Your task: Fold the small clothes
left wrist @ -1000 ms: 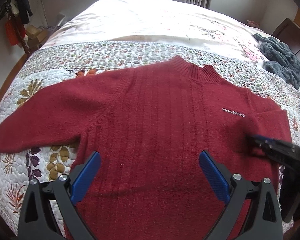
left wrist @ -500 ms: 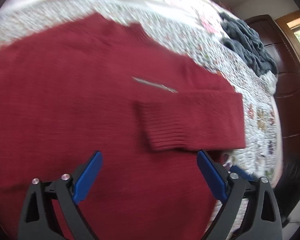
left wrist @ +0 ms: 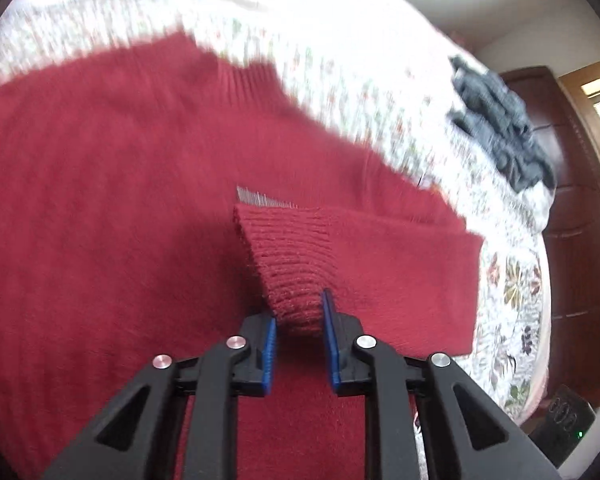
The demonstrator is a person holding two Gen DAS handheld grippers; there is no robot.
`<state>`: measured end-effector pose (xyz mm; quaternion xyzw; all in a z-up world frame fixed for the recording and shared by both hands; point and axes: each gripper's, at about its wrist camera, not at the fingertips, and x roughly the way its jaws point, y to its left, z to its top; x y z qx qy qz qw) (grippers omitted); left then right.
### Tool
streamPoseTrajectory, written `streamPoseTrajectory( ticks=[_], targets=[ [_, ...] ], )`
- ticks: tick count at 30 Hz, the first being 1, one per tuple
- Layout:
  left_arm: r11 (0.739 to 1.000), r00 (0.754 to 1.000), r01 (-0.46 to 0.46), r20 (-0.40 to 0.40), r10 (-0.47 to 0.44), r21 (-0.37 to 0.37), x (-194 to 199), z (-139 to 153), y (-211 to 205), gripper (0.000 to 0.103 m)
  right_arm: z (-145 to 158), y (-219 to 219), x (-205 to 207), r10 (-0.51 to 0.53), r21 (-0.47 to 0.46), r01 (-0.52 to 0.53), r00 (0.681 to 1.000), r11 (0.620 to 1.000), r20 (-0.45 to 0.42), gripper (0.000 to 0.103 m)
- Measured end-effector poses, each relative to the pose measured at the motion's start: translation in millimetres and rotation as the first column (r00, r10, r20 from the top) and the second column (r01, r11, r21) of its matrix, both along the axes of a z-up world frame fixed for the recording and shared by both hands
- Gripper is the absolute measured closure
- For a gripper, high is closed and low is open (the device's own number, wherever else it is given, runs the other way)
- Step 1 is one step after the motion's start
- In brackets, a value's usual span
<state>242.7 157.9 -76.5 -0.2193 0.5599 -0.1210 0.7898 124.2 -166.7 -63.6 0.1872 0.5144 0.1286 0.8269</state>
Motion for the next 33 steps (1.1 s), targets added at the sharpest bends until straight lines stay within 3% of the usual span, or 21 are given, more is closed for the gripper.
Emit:
streamPoseTrajectory(
  ticks=[5,12,16,21,26,30,33],
  targets=[
    [0.996,0.991,-0.072,0.115,0.065,0.059,1,32,52,0.085,8,3,23,-0.015,0.042,0.015,1.000,0.999,0.009,0.073],
    [0.975,0.979,-0.156,0.156,0.132,0.156,10,40,119,0.085,1,25,70,-0.005,0.062,0.006,1.000,0.998,-0.022,0.073],
    [0.967,0.980,-0.172,0.128,0.150,0.186,15,24,143,0.085,-18,42,93,0.015,0.063,-0.010,0.997,0.998,-0.069,0.073],
    [0.956,0.986,-0.162,0.070,0.149,0.245,19,-15,153,0.084,-49,50,102,-0.002,-0.012,0.000,0.990,1.000,-0.142,0.078],
    [0.949,0.988,-0.151,0.018,0.152,0.278,22,-46,161,0.081,-68,51,102,0.014,0.012,-0.012,0.986,1.000,-0.167,0.080],
    [0.939,0.988,-0.155,0.033,0.152,0.306,20,-34,166,0.072,-63,56,105,0.017,-0.016,-0.020,0.984,1.000,-0.177,0.079],
    [0.933,0.977,-0.204,0.118,0.176,0.297,12,0,174,0.072,-39,61,102,0.020,-0.039,-0.026,0.990,0.999,-0.143,0.071]
  ],
)
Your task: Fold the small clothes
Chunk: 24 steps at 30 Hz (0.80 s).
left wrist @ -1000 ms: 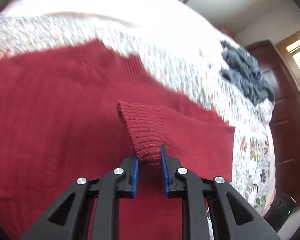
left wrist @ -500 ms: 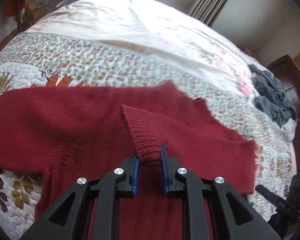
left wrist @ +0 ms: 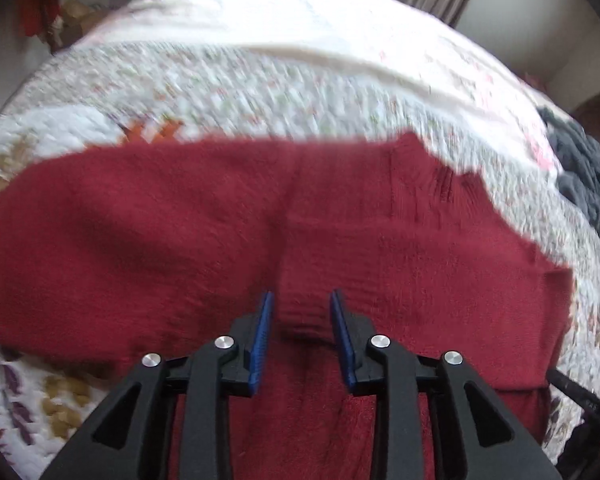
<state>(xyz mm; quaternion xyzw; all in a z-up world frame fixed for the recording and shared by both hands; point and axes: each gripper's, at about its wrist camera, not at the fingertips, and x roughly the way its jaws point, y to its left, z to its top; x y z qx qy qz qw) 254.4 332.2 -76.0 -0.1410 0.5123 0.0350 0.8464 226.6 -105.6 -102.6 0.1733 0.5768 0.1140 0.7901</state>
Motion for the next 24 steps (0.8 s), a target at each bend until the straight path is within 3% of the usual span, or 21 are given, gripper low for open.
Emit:
streamPoseTrajectory(
  ticks=[3,6,13,15,19,24],
  targets=[
    [0.999,0.997,0.047,0.053,-0.047,0.018,-5,25,-13,0.065,32,17,-1,0.032,0.024,-0.034,0.997,0.999,0.072,0.068],
    [0.993,0.992,0.112,0.052,-0.111,-0.021,-2,31,-36,0.062,39,36,4,0.069,0.023,-0.071,0.995,0.997,0.077,0.065],
    [0.991,0.986,0.130,-0.103,-0.128,0.012,15,-30,-59,0.062,-10,59,18,0.062,-0.063,-0.065,0.997,0.996,-0.046,0.066],
    [0.992,0.986,0.124,-0.112,-0.124,-0.002,14,-44,-56,0.062,-27,58,16,0.057,-0.065,-0.062,0.996,0.996,-0.074,0.066],
    [0.991,0.987,0.132,-0.097,-0.132,-0.005,12,-51,-58,0.062,-41,51,13,0.042,-0.028,-0.044,0.997,0.999,-0.057,0.066],
    [0.992,0.985,0.129,-0.113,-0.129,-0.008,15,-49,-60,0.060,-37,52,13,0.032,-0.039,-0.035,0.997,0.999,-0.069,0.066]
  ],
)
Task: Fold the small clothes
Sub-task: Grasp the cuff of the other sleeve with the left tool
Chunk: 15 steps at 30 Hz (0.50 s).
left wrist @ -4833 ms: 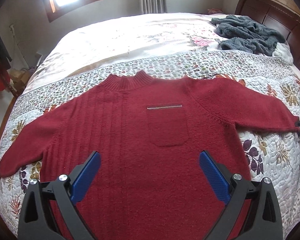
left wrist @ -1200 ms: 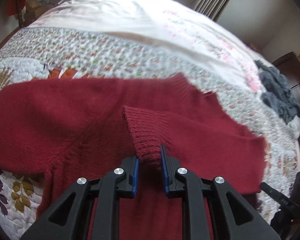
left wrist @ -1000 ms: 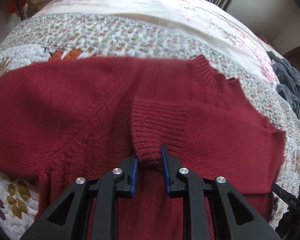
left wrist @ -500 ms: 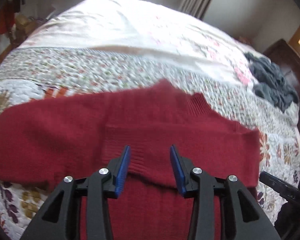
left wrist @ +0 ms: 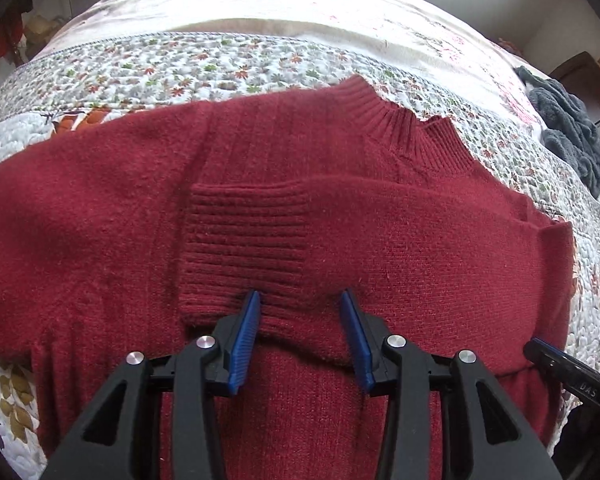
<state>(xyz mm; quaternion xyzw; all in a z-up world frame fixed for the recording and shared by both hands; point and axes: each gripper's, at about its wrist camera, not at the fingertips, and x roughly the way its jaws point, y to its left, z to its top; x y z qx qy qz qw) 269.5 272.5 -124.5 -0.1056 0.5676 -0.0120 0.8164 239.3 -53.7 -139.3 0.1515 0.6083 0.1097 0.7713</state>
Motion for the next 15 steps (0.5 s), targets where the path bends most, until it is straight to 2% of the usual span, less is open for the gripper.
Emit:
streamPoseTrajectory(
  ticks=[2,3,6,8,11,15],
  targets=[
    [0.999,1.000,-0.014,0.006,0.015,-0.031,-4,13,6,0.061,16,-4,-4,-0.016,0.013,0.016,1.000,1.000,0.006,0.065],
    [0.998,0.999,-0.027,0.021,0.029,-0.059,-9,22,13,0.061,26,-5,-8,-0.020,0.029,0.020,0.999,0.999,0.025,0.061],
    [0.990,0.991,-0.063,0.111,0.077,-0.123,-37,59,47,0.057,61,-2,-29,-0.002,0.072,-0.005,0.996,0.997,0.092,0.052],
    [0.990,0.983,-0.092,0.145,0.108,-0.111,-56,72,73,0.051,76,3,-46,0.024,0.076,-0.033,0.993,0.997,0.117,0.051],
    [0.979,0.967,-0.184,0.161,0.196,-0.088,-86,79,131,0.049,85,15,-71,0.077,0.055,-0.084,0.989,0.995,0.129,0.049],
    [0.935,0.928,-0.352,0.116,0.354,-0.039,-133,65,218,0.047,75,37,-92,0.121,0.035,-0.126,0.987,0.991,0.108,0.048]
  ],
)
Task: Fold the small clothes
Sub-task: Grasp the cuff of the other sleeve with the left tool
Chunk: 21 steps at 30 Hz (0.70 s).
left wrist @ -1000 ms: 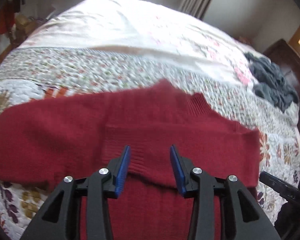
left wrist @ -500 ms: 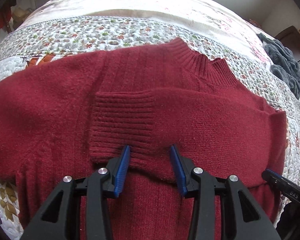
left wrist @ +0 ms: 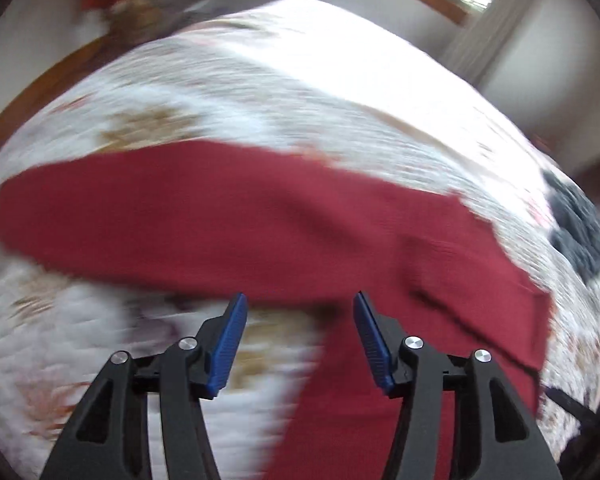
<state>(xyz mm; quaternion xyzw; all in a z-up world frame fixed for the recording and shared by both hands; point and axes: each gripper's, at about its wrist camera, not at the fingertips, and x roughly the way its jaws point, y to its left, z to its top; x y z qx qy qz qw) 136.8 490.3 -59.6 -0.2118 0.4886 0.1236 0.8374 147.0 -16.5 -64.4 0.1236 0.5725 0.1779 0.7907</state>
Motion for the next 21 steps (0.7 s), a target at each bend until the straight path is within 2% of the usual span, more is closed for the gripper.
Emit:
streamPoseTrajectory(
  ticks=[1,4,8,15,21],
  targets=[
    [0.999,0.999,-0.051,-0.018,0.051,0.007,-14,-6,24,0.047,-4,8,-3,0.010,-0.015,-0.010,1.000,1.000,-0.001,0.048],
    [0.982,0.982,-0.186,-0.034,0.185,-0.042,-47,-21,85,0.047,-12,22,-14,0.030,-0.009,-0.030,0.999,1.000,-0.017,0.048],
    [0.937,0.944,-0.327,-0.008,0.329,-0.124,-72,-36,149,0.047,-24,36,-23,0.037,-0.003,-0.037,0.998,0.999,-0.042,0.048],
    [0.865,0.889,-0.421,0.063,0.453,-0.275,-68,-58,216,0.047,-39,42,-29,0.016,-0.024,-0.017,0.997,1.000,-0.070,0.048],
    [0.851,0.871,-0.436,0.102,0.481,-0.291,-54,-64,234,0.049,-47,39,-31,-0.004,-0.050,0.000,0.996,0.999,-0.084,0.048]
  ],
)
